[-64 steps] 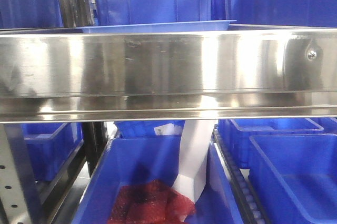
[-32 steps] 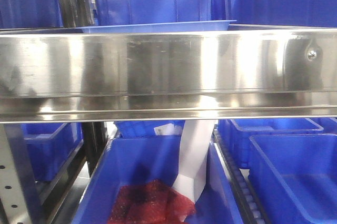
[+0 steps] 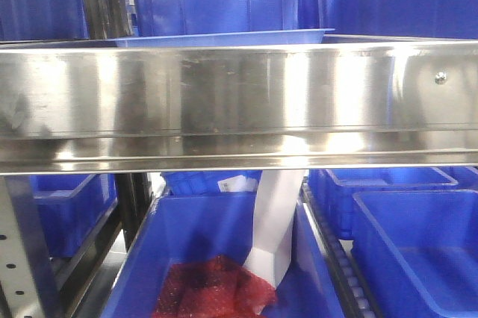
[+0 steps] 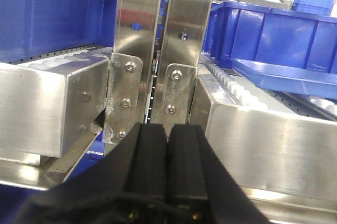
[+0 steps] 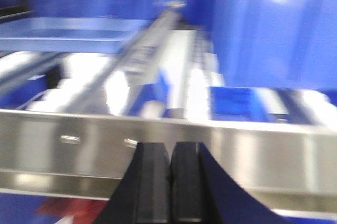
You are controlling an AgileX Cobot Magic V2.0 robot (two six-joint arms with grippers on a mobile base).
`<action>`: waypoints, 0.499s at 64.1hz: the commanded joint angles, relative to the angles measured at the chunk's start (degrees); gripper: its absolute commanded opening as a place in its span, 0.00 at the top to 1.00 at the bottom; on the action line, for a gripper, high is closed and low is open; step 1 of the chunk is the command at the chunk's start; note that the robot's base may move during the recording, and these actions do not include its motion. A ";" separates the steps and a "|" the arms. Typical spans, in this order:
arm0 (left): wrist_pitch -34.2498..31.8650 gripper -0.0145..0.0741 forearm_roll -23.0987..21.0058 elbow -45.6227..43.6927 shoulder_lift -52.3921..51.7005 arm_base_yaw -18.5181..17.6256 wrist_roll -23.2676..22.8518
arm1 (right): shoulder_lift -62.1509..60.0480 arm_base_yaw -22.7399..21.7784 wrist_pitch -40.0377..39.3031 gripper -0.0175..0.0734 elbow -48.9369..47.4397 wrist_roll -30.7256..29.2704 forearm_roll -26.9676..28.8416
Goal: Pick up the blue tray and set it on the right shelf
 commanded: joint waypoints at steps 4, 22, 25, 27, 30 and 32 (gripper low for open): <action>-5.59 0.89 0.09 1.70 -0.72 -0.04 -0.44 | -4.68 -4.44 -9.24 0.75 4.63 -1.03 0.78; -5.59 0.89 0.09 1.70 -0.72 -0.04 -0.44 | -13.09 -5.33 -13.97 0.75 13.48 -1.03 0.78; -5.59 0.89 0.09 1.70 -0.72 -0.04 -0.44 | -13.12 -5.39 -13.53 0.75 13.48 -1.03 0.78; -5.59 0.89 0.09 1.70 -0.72 -0.04 -0.44 | -13.12 -5.38 -13.53 0.75 13.48 -1.03 0.78; -5.59 0.89 0.09 1.70 -0.72 -0.04 -0.44 | -13.12 -5.38 -13.53 0.75 13.48 -1.03 0.78; -5.59 0.89 0.09 1.70 -0.72 -0.04 -0.44 | -13.12 -5.38 -13.53 0.75 13.48 -1.03 0.78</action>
